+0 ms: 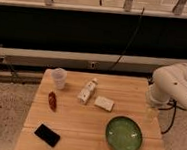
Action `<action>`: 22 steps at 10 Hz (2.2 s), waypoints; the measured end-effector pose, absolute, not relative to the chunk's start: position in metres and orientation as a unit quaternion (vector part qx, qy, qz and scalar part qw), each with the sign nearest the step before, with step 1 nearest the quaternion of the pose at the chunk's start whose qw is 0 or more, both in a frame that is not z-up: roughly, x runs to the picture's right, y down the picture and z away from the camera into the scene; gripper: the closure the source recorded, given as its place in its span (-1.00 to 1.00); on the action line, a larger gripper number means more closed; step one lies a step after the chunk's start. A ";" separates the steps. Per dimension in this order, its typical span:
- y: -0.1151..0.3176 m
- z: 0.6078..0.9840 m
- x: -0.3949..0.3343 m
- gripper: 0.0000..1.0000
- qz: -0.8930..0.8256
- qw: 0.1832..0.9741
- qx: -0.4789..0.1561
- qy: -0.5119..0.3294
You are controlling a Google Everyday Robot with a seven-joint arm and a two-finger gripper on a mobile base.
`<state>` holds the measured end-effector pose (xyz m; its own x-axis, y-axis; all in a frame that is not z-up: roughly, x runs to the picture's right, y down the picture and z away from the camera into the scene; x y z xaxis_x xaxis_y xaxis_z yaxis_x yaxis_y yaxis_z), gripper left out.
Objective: Drag the ceramic bowl in a circle
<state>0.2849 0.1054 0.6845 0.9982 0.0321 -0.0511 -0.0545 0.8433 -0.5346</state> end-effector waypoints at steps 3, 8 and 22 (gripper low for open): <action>0.107 0.686 0.285 -0.60 0.019 0.960 -0.279 0.020; 0.138 0.714 0.282 -0.60 -0.038 0.956 -0.290 0.013; 0.194 0.776 0.268 -0.60 -0.115 0.941 -0.317 -0.029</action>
<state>0.2683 0.1940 0.7758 0.9719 -0.1983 0.1268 0.2346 0.7721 -0.5905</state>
